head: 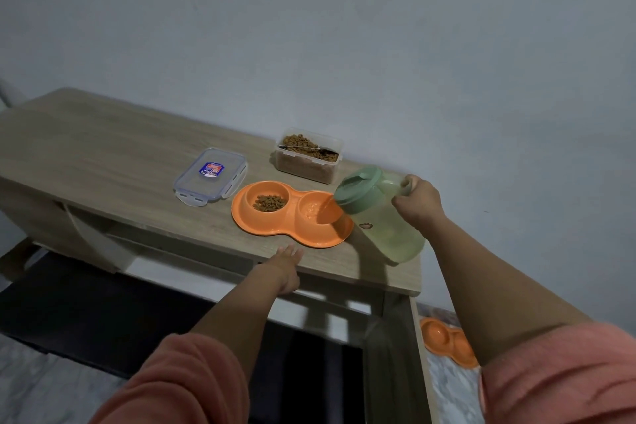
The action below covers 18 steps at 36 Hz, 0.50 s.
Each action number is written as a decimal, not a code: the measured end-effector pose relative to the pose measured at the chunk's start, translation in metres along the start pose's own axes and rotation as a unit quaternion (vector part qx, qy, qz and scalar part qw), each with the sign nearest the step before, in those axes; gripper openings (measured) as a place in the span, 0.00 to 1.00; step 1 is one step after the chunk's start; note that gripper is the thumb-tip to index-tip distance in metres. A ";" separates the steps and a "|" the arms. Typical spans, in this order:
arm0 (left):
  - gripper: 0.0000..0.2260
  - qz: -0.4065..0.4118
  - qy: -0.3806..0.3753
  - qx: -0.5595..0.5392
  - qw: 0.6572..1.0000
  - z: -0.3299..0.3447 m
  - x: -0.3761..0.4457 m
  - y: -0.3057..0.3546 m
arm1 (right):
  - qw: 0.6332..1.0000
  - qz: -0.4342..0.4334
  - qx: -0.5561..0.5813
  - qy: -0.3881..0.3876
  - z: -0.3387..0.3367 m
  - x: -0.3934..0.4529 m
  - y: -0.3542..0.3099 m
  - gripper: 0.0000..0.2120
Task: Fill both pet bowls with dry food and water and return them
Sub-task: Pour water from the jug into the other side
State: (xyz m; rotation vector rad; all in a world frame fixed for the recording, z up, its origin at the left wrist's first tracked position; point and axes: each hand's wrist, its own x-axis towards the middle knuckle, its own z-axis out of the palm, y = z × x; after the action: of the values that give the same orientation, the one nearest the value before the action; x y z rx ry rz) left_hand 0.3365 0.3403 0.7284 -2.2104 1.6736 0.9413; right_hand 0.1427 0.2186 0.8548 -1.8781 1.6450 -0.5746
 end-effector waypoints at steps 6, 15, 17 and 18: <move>0.32 -0.002 0.005 -0.006 1.000 0.001 -0.002 0.001 | 0.990 0.040 0.132 0.028 -0.003 -0.009 0.018 0.12; 0.31 0.009 0.031 -0.047 0.998 0.006 -0.005 0.000 | 0.942 0.098 0.302 0.111 0.013 -0.030 0.040 0.13; 0.30 0.017 0.043 -0.065 0.997 0.007 -0.007 -0.001 | 0.928 0.116 0.329 0.128 0.018 -0.034 0.044 0.14; 0.30 0.021 0.053 -0.077 0.995 0.008 -0.008 -0.002 | 0.924 0.122 0.336 0.134 0.020 -0.035 0.046 0.14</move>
State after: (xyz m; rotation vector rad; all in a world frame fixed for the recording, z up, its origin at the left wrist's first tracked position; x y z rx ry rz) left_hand 0.3344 0.3513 0.7261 -2.3703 1.7547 1.0117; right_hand 0.1164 0.2527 0.8112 -1.1139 1.5385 -1.1533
